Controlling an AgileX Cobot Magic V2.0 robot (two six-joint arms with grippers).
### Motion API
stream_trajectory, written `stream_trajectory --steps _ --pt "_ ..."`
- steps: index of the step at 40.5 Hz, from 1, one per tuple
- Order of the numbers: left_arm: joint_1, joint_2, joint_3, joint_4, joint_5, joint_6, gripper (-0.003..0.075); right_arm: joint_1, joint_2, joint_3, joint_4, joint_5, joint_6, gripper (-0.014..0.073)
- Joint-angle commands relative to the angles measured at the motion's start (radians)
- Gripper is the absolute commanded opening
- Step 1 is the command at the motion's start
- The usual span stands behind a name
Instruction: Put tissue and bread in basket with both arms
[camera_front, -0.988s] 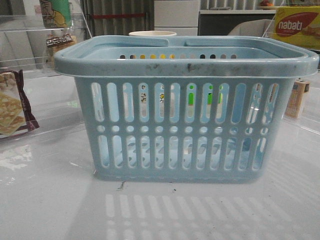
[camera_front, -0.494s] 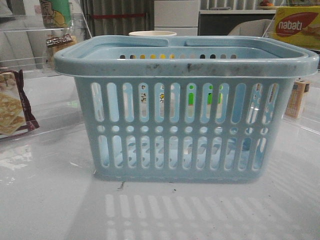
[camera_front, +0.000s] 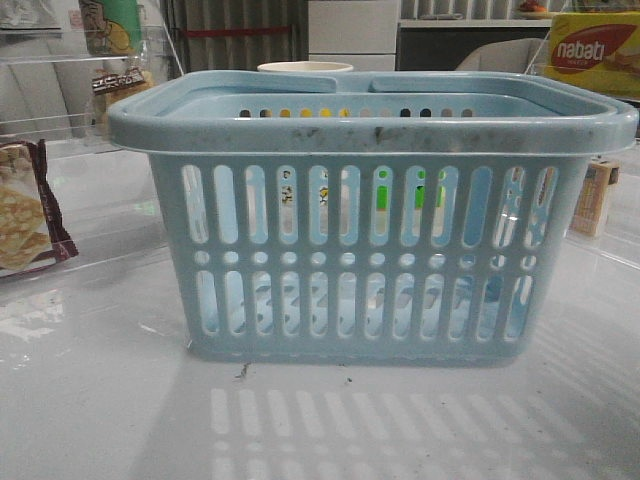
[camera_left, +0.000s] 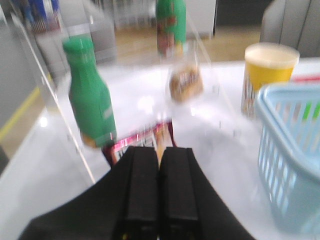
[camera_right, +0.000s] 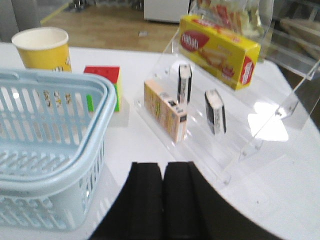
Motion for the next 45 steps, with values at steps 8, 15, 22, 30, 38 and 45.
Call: stream_trajectory --steps 8,15,22,30,38,45 --pt "-0.001 0.120 -0.003 -0.016 -0.043 -0.002 0.0091 -0.003 0.141 0.011 -0.003 -0.032 -0.005 0.0055" --pt "-0.001 0.162 0.013 -0.016 -0.048 -0.002 0.0209 -0.003 0.205 0.015 -0.003 0.001 -0.005 0.0120" --pt "-0.030 0.176 0.013 -0.019 -0.061 0.000 0.0568 -0.003 0.261 0.015 -0.003 0.007 -0.005 0.0491" --pt "-0.157 0.176 0.013 -0.019 -0.067 0.000 0.0589 -0.003 0.321 0.015 -0.003 0.007 -0.005 0.0580" --pt "-0.291 0.176 0.013 -0.019 -0.069 0.000 0.0556 -0.028 0.406 -0.006 -0.014 -0.009 0.009 0.0580" --pt "-0.334 0.176 0.013 -0.019 -0.056 0.000 0.0524 -0.136 0.519 -0.118 -0.014 -0.020 0.012 0.0580"
